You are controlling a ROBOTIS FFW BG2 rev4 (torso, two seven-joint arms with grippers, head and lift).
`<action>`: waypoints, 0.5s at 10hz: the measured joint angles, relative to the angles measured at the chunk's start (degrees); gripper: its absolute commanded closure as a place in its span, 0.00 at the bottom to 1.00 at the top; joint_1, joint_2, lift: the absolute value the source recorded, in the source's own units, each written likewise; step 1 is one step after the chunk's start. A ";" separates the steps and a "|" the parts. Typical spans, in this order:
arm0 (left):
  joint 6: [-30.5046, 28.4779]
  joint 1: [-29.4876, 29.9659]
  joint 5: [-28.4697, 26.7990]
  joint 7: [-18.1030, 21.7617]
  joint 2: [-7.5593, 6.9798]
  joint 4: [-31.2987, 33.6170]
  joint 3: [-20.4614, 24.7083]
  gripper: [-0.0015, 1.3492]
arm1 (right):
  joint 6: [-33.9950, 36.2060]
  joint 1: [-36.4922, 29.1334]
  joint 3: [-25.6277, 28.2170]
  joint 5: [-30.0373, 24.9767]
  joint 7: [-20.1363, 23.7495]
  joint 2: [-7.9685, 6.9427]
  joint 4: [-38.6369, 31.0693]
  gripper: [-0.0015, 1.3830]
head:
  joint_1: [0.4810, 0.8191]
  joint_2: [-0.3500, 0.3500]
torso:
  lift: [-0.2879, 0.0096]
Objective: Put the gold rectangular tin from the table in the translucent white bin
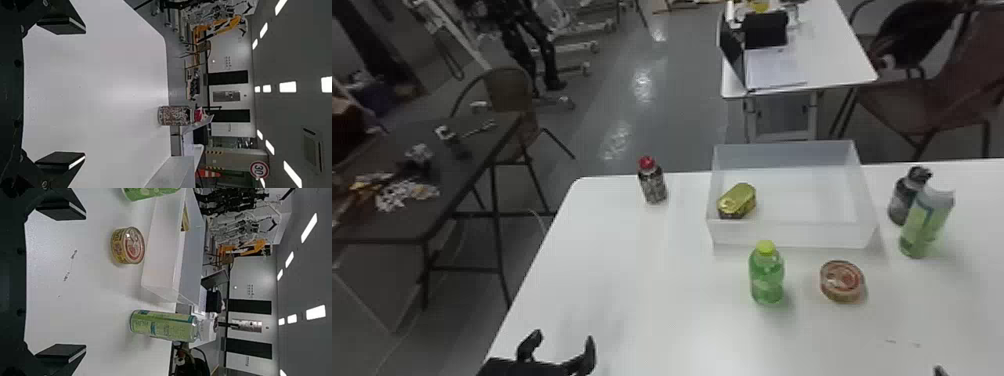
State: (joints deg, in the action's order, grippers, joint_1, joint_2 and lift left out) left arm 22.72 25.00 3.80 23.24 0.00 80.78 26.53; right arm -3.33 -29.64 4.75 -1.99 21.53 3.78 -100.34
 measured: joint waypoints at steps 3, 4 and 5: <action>-0.05 -0.02 1.45 0.03 0.00 -0.01 -1.05 0.12 | -0.01 0.56 0.00 -0.12 0.00 0.00 0.15 0.08 | 0.63 0.90 | 0.87; 0.00 0.00 1.87 0.05 0.00 -0.01 -1.22 0.12 | -0.01 0.66 0.00 -0.12 0.00 0.00 0.27 0.08 | 0.63 0.90 | 0.87; 0.03 -0.09 2.21 0.05 0.00 -0.01 -1.55 0.12 | -0.01 0.73 0.00 -0.12 0.00 0.00 0.32 0.08 | 0.63 0.90 | 0.87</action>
State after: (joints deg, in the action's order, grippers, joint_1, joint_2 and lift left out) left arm 22.75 24.91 6.01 23.29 0.00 80.77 24.99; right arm -3.34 -28.91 4.75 -2.10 21.53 3.78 -100.01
